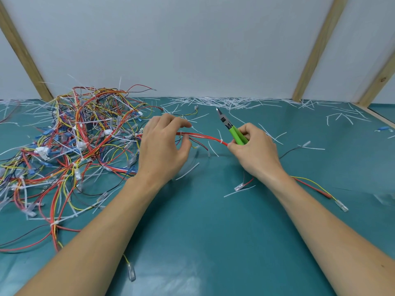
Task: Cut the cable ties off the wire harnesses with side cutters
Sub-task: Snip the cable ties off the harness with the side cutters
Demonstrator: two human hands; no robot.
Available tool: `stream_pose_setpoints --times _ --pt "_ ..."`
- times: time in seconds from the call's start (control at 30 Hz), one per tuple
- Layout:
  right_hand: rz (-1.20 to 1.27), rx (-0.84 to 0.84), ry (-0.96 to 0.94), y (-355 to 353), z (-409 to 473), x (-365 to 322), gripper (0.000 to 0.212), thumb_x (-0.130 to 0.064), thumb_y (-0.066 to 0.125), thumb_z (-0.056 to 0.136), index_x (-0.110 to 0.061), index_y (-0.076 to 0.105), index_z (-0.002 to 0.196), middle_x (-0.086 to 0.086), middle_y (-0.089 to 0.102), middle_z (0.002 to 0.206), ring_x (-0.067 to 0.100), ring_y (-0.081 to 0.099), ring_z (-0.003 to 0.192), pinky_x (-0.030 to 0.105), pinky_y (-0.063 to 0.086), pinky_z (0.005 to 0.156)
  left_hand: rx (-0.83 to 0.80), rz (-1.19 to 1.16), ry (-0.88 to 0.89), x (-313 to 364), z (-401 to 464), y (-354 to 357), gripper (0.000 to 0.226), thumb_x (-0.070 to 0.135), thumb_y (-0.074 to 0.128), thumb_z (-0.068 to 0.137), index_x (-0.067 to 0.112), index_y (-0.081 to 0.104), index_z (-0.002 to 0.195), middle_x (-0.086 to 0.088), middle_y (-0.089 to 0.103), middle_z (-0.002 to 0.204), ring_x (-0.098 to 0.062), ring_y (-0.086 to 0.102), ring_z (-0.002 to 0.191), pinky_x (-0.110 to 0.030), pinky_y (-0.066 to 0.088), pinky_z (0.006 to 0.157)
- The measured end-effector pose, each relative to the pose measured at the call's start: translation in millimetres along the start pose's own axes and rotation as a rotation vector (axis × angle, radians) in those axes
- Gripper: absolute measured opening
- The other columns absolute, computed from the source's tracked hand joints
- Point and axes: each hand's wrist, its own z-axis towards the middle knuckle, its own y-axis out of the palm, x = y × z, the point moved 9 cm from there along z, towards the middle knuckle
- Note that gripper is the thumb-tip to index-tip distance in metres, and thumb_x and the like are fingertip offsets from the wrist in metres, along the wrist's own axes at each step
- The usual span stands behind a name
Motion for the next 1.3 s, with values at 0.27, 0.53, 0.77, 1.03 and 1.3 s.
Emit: stream_pose_setpoints --times 0.27,0.53,0.77,1.03,1.3 --pt "-0.002 0.079 -0.119 6 -9 -17 0.018 -0.034 0.07 0.084 -0.031 0.053 0.091 -0.013 0.067 0.079 0.026 0.057 0.081 0.036 0.04 0.067 -0.229 0.055 0.105 23 -8 28 0.028 0.032 0.06 0.094 0.02 0.065 0.119 0.004 0.071 0.109 -0.021 0.063 0.104 -0.033 0.033 0.111" --pt "-0.025 0.087 -0.301 10 -22 -39 0.025 -0.032 0.076 0.084 -0.028 0.052 0.092 -0.021 0.061 0.072 0.026 0.061 0.074 0.036 0.046 0.065 -0.338 0.131 -0.09 2 -14 37 0.034 0.059 0.048 0.096 0.033 0.068 0.087 0.013 0.058 0.059 -0.021 0.053 0.069 -0.029 0.027 0.054" --pt "-0.046 0.144 -0.397 2 -30 -52 0.027 -0.026 0.078 0.083 -0.026 0.053 0.093 -0.029 0.051 0.064 0.021 0.06 0.067 0.033 0.041 0.061 -0.581 -0.112 -0.244 -9 -25 58 0.049 0.063 0.037 0.099 0.036 0.072 0.079 0.006 0.062 0.056 -0.01 0.064 0.06 -0.033 0.052 0.071" --pt "0.008 0.106 -0.379 4 -30 -52 0.023 -0.029 0.076 0.083 -0.025 0.055 0.091 -0.018 0.06 0.071 0.023 0.061 0.07 0.04 0.052 0.066 -0.52 -0.301 -0.146 -8 -18 55 0.03 0.036 0.054 0.102 0.023 0.073 0.083 -0.002 0.06 0.07 -0.028 0.06 0.074 -0.036 0.045 0.072" --pt "0.051 0.149 -0.286 -6 -24 -44 0.031 -0.054 0.076 0.081 -0.027 0.063 0.088 -0.015 0.065 0.071 0.014 0.061 0.069 0.036 0.052 0.07 -0.173 -0.006 0.066 3 -3 21 0.026 0.035 0.058 0.1 0.019 0.073 0.086 0.002 0.059 0.079 -0.026 0.055 0.073 -0.036 0.039 0.072"
